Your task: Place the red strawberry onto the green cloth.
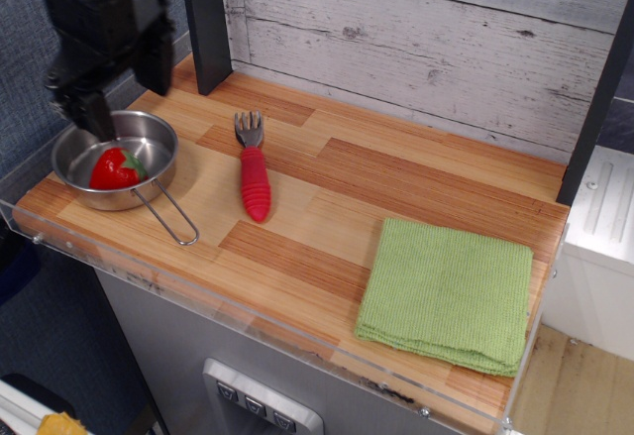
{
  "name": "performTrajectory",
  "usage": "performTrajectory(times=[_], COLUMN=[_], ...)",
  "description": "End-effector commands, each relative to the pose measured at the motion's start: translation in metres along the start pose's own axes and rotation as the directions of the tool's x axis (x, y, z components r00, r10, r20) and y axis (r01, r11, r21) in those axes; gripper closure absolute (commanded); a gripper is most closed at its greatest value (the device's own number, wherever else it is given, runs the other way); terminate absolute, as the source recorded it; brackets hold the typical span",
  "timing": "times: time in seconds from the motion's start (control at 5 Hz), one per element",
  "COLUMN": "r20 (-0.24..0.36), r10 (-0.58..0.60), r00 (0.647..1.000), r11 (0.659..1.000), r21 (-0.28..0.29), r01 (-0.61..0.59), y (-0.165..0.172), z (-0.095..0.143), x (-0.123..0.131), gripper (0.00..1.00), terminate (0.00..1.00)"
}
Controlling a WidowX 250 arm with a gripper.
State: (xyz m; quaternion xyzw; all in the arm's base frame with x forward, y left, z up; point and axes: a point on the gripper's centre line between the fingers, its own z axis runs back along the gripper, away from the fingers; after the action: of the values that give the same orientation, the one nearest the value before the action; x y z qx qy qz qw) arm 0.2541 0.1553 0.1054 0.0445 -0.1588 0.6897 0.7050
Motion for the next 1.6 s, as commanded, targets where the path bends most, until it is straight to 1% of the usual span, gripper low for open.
performTrajectory(times=[0.0,0.2,0.4,0.6,1.0,1.4], r20=[0.058,0.064,0.063,0.055,0.037,0.028], r10=[0.036,0.023,0.016,-0.003,-0.006,-0.002], r00=[0.998,0.998,0.998,0.998,0.999,1.000], r11=[0.999,0.999,0.999,0.998,0.997,0.996], r21=[0.001,0.027,0.036,0.060,0.075,0.092], r01=[-0.036,-0.025,-0.018,0.000,0.003,-0.001], y=[0.013,0.015,0.015,0.018,0.017,0.018], z=[-0.010,-0.020,-0.029,-0.041,-0.059,-0.068], x=[0.028,0.027,0.024,0.018,0.008,0.007], gripper=[0.00,0.00,0.00,0.00,0.00,0.00], terminate=[0.00,0.00,0.00,0.00,0.00,0.00])
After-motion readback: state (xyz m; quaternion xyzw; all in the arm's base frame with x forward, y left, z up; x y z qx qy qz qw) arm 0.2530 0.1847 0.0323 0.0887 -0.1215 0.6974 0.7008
